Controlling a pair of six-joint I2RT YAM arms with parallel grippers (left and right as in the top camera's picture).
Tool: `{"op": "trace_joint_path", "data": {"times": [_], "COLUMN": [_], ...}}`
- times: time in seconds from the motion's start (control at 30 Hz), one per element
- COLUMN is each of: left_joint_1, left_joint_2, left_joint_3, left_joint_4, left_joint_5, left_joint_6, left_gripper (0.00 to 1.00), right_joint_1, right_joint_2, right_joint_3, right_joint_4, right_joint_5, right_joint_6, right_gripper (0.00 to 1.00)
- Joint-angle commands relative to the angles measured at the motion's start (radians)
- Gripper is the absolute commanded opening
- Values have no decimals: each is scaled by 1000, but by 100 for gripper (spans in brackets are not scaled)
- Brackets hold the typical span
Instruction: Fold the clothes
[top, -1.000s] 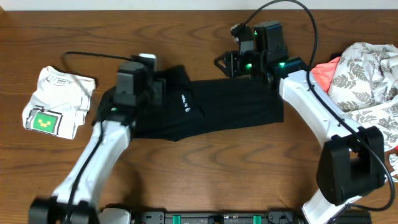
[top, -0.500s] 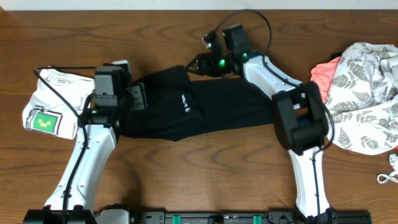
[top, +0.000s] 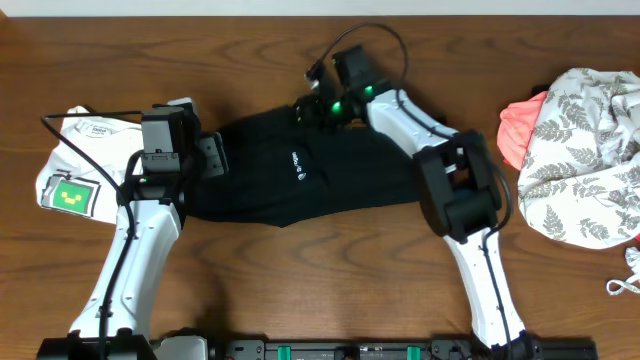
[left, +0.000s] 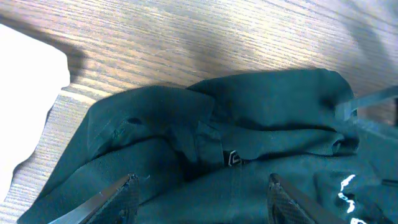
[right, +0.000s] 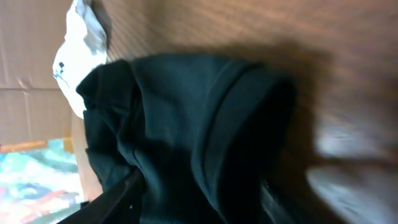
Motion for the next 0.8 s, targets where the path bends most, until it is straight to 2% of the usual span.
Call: {"op": "trace_joint_path", "data": {"times": [0.0, 0.07, 0.13, 0.2, 0.33, 0.47, 0.77], "left_joint_1": [4, 4, 4, 4, 4, 4, 4], "left_joint_2": [5, 5, 5, 5, 5, 5, 5], "left_joint_3": [2, 2, 2, 2, 2, 2, 2], "left_joint_4": [-2, -2, -2, -2, -2, -2, -2], "left_joint_5": [-11, -11, -11, -11, -11, -11, -11], "left_joint_6": [-6, -6, -6, -6, -6, -6, -6], "left_gripper": [66, 66, 66, 66, 66, 66, 66], "right_joint_1": [19, 28, 30, 29, 23, 22, 36], "right_joint_2": [10, 10, 10, 10, 10, 10, 10], "right_joint_3": [18, 18, 18, 19, 28, 78, 234], "right_joint_4": [-17, -26, -24, -14, 33, 68, 41], "right_joint_5": [18, 27, 44, 65, 54, -51, -130], "right_joint_6": [-27, -43, -45, -45, -38, -32, -29], "right_gripper": [52, 40, 17, 8, 6, 7, 8]}}
